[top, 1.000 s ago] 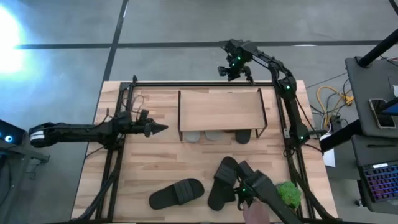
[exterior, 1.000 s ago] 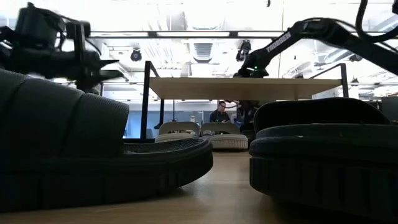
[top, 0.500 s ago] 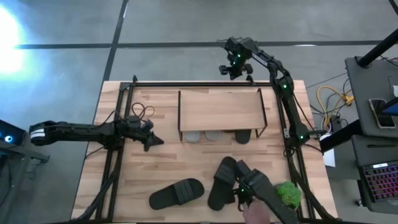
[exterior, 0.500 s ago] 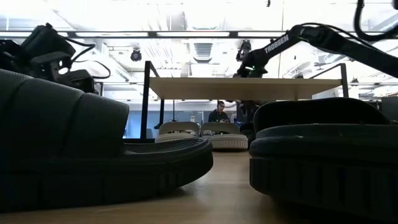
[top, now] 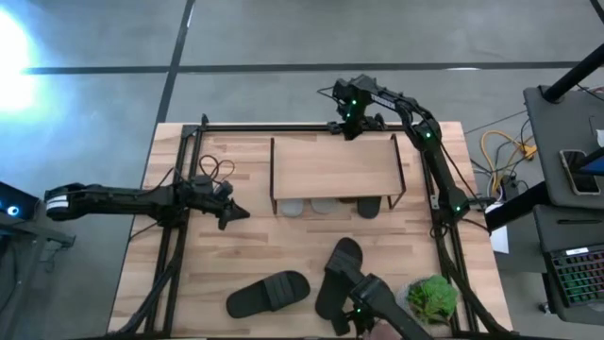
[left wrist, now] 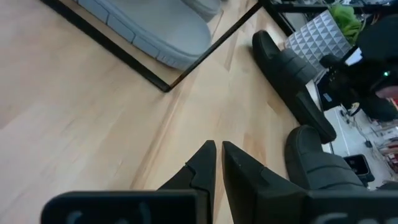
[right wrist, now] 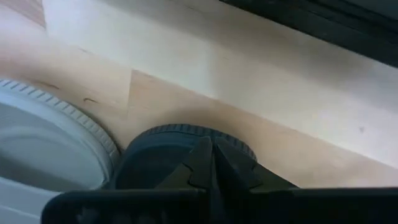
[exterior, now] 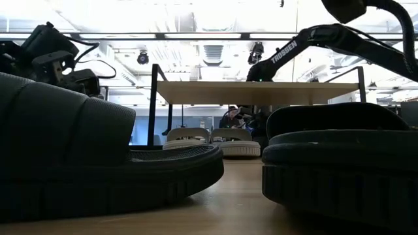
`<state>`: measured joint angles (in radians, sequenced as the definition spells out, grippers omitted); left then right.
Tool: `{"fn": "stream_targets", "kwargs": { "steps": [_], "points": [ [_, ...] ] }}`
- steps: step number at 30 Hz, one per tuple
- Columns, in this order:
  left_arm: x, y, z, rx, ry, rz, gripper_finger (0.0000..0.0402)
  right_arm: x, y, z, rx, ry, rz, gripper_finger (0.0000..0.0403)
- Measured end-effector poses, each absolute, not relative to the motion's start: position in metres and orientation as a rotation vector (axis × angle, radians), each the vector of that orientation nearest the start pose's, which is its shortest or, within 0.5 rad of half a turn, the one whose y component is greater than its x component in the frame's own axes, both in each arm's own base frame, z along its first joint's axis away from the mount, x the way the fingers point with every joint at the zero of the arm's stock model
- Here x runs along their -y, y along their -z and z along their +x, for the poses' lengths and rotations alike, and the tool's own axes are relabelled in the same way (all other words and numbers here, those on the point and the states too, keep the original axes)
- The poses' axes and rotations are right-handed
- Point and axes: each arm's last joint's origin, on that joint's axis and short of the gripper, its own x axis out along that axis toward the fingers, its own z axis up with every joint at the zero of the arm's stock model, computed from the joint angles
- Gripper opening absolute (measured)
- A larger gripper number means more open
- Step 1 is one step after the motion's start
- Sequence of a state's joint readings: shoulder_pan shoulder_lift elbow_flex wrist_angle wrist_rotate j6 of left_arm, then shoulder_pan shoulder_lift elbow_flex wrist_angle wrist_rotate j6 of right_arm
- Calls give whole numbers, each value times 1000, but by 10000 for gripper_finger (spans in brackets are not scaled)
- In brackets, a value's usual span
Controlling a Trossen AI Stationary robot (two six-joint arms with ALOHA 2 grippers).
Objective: Pick and place slides into the shelf
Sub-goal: Adjust the slippers under the shelf
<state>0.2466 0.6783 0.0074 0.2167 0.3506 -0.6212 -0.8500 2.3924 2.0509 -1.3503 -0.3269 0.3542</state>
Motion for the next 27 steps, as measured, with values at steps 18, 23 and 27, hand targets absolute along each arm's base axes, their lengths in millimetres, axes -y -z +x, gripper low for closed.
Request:
{"fn": "stream_targets", "kwargs": {
  "steps": [18, 23, 27],
  "points": [
    [-22, -123, 128, -441, -48, -739, 12, 309, -180, 324, -1461, 592, 1233, 13],
    [-23, -130, 131, -420, -41, -733, 12, 298, -185, 325, -1532, 570, 1227, 13],
    [-23, -135, 132, -403, -35, -729, 12, 296, -195, 326, -1512, 577, 1188, 13]
  ]
}}
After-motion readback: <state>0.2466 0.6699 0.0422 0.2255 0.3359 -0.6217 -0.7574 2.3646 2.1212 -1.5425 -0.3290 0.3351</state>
